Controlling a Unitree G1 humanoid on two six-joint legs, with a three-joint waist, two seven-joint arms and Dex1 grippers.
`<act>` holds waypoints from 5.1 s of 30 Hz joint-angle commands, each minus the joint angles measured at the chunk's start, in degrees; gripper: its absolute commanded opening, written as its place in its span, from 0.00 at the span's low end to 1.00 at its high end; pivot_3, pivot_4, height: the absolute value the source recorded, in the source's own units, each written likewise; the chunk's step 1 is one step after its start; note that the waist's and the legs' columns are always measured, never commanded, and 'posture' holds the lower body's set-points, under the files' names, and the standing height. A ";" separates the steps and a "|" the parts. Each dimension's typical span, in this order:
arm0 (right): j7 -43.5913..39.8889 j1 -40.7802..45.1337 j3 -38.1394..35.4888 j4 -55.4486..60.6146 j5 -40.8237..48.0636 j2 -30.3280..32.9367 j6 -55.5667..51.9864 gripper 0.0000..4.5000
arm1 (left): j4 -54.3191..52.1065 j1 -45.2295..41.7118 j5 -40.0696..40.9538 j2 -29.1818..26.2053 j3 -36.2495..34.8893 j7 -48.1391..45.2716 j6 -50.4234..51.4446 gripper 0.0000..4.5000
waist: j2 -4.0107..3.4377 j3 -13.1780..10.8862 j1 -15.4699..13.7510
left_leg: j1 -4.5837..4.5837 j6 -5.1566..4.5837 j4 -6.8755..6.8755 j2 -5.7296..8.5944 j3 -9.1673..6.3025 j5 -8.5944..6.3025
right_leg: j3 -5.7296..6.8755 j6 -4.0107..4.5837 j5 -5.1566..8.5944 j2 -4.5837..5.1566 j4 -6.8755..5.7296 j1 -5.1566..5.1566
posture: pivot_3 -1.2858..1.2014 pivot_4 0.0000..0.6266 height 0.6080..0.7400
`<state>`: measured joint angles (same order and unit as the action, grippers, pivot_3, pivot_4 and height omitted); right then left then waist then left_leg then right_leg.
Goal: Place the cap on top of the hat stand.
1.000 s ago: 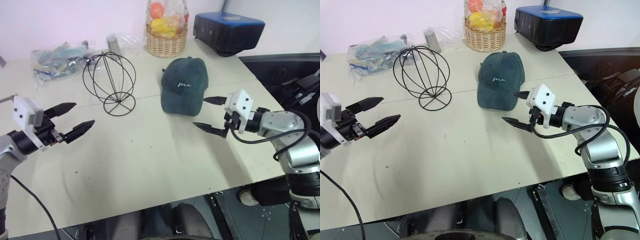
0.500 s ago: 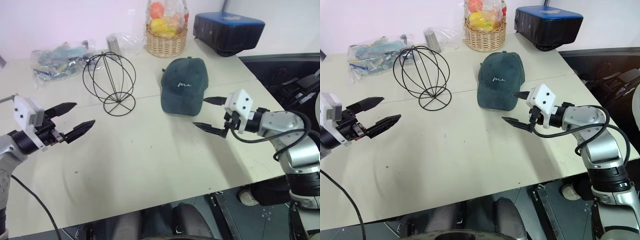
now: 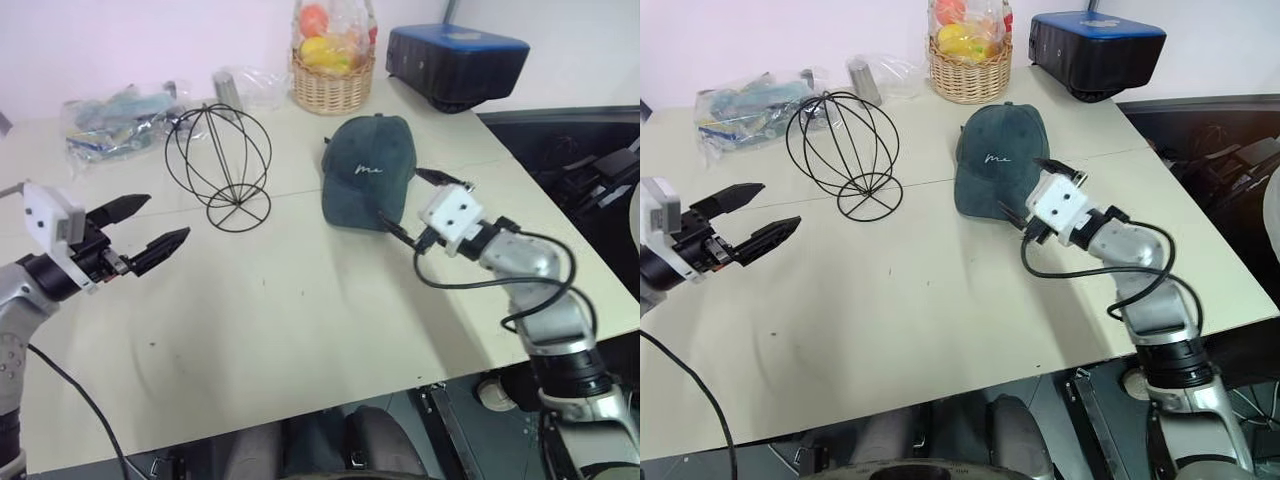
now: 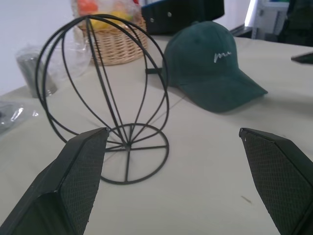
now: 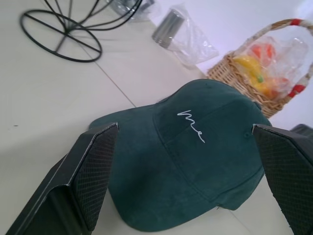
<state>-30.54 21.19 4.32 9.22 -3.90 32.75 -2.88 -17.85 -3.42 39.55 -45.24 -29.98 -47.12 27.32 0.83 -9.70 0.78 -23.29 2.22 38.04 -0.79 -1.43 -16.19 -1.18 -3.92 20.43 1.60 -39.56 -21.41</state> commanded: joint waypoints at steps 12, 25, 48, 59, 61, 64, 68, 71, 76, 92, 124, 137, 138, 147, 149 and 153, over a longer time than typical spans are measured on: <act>14.59 -2.90 5.88 -10.71 -16.19 -4.04 14.85 0.99 | -1.54 -1.11 3.90 1.62 1.34 2.06 3.23 1.00 | 0.00 0.00 0.26 | 0.02 0.02 0.02 0.00 0.01 0.01 | -0.01 0.00 0.00 -0.02 -0.08 -0.01 | 0.52 0.24 1.00; 22.61 -1.20 8.03 -21.63 -23.91 -4.45 20.19 0.99 | -2.72 -0.53 3.73 1.96 0.90 2.58 2.99 1.00 | 0.01 0.00 0.24 | 0.03 0.03 0.05 0.01 0.01 0.02 | -0.02 0.00 0.00 -0.02 -0.10 0.00 | 0.52 0.24 1.00; 30.27 6.33 13.10 -29.09 -38.53 -3.44 12.02 0.99 | -5.24 0.47 3.10 1.24 0.90 3.64 2.78 1.00 | 0.05 0.03 0.26 | 0.10 0.08 0.12 0.03 0.02 0.05 | -0.05 0.00 0.00 -0.02 -0.27 0.01 | 0.52 0.24 1.00; 26.09 6.06 12.89 -28.40 -39.49 0.22 8.68 0.99 | -6.01 -0.16 3.07 1.31 1.46 4.77 2.85 1.00 | 0.08 0.05 -0.21 | 0.11 0.07 0.14 0.07 0.00 0.05 | -0.04 0.00 0.00 0.02 -0.28 0.05 | 0.52 0.24 1.00; 26.27 5.64 12.52 -28.16 -39.26 0.83 8.77 0.99 | -5.99 -0.26 3.06 1.26 1.56 4.86 2.85 1.00 | 0.08 0.05 -0.24 | 0.11 0.07 0.14 0.09 0.00 0.05 | -0.04 0.00 0.00 0.03 -0.28 0.06 | 0.52 0.24 1.00; 26.65 5.35 12.21 -28.14 -38.81 1.04 8.70 0.99 | -5.98 -0.46 3.04 1.16 1.75 4.91 2.87 1.00 | 0.09 0.05 -0.20 | 0.11 0.07 0.14 0.09 0.00 0.05 | -0.03 0.00 0.00 0.03 -0.28 0.06 | 0.52 0.24 1.00; 26.76 4.88 12.02 -27.58 -38.29 0.66 8.53 0.99 | -5.80 -0.95 2.94 0.98 2.11 4.85 2.93 1.00 | 0.09 0.06 -0.14 | 0.11 0.07 0.14 0.09 0.00 0.05 | -0.04 0.00 0.00 0.02 -0.28 0.06 | 0.52 0.24 1.00; 26.92 4.61 11.95 -27.32 -37.80 0.37 8.54 0.99 | -5.48 -1.25 2.78 0.79 2.26 4.67 2.87 1.00 | 0.10 0.06 -0.17 | 0.11 0.07 0.14 0.09 0.00 0.05 | -0.04 0.00 0.00 0.03 -0.28 0.06 | 0.52 0.24 1.00; 27.47 4.49 11.87 -27.07 -36.84 0.07 9.09 0.46 | -5.52 -1.58 2.56 0.71 2.47 4.64 2.94 1.00 | 0.09 0.06 0.08 | 0.10 0.07 0.14 0.09 0.00 0.05 | -0.05 0.00 0.00 0.02 -0.28 0.03 | 0.52 0.24 1.00; 33.41 6.07 10.78 -25.89 -35.68 -1.33 12.74 0.00 | -5.43 -1.45 2.00 0.65 2.72 4.38 2.65 1.00 | 0.14 0.08 0.39 | 0.13 0.07 0.12 0.05 0.03 0.05 | -0.08 0.00 0.00 -0.03 -0.30 0.02 | 0.52 0.24 1.00; 38.59 13.46 3.13 -16.22 -27.47 -5.71 19.13 0.00 | -1.21 -4.41 -0.47 1.23 4.28 2.25 1.47 1.00 | 0.10 0.06 0.35 | 0.09 0.07 0.10 0.05 0.04 0.05 | -0.09 0.00 0.00 -0.03 -0.32 -0.04 | 0.52 0.24 1.00; 31.46 20.45 6.26 -10.25 -22.98 -14.75 18.88 0.00 | 15.56 -5.29 -6.85 -0.19 0.69 1.47 -7.79 1.00 | 0.09 0.06 0.47 | 0.05 0.07 0.08 0.04 0.04 0.04 | -0.09 0.00 0.00 -0.02 -0.39 -0.16 | 0.52 0.24 1.00; 31.38 20.96 6.52 -10.41 -23.10 -15.57 18.67 0.00 | 16.27 -5.18 -6.99 -0.32 0.34 1.44 -8.28 1.00 | 0.09 0.05 0.38 | 0.05 0.07 0.08 0.05 0.04 0.04 | -0.09 0.00 0.00 -0.01 -0.39 -0.16 | 0.52 0.24 1.00; 31.61 25.00 9.34 -13.79 -24.28 -21.64 17.81 0.00 | 20.75 -4.73 -8.80 -0.69 -1.33 2.15 -11.60 1.00 | 0.09 0.06 0.58 | -0.02 0.08 0.10 0.05 0.04 0.05 | -0.08 0.01 0.00 0.01 -0.47 -0.27 | 0.52 0.24 1.00; 31.73 25.59 9.70 -14.81 -24.60 -22.40 17.78 0.00 | 21.03 -4.64 -9.04 -0.67 -1.25 2.26 -11.94 1.00 | 0.10 0.06 0.56 | -0.03 0.08 0.09 0.05 0.05 0.05 | -0.08 0.01 0.00 0.01 -0.48 -0.29 | 0.52 0.24 1.00; 31.69 26.75 10.62 -16.86 -25.20 -24.02 16.62 0.00 | 21.27 -4.47 -9.73 -0.31 -1.32 3.19 -12.42 1.00 | 0.09 0.06 0.54 | -0.06 0.08 0.10 0.06 0.05 0.05 | -0.08 0.01 0.00 0.02 -0.49 -0.33 | 0.52 0.24 1.00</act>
<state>0.50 45.78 15.14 -8.83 -28.95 9.56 13.79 4.03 -7.54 30.32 -44.79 -29.05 -44.55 16.37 0.93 -9.65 1.32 -23.36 2.31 38.13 -0.74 -1.38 -16.14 -1.27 -3.91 20.44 1.62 -40.06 -21.76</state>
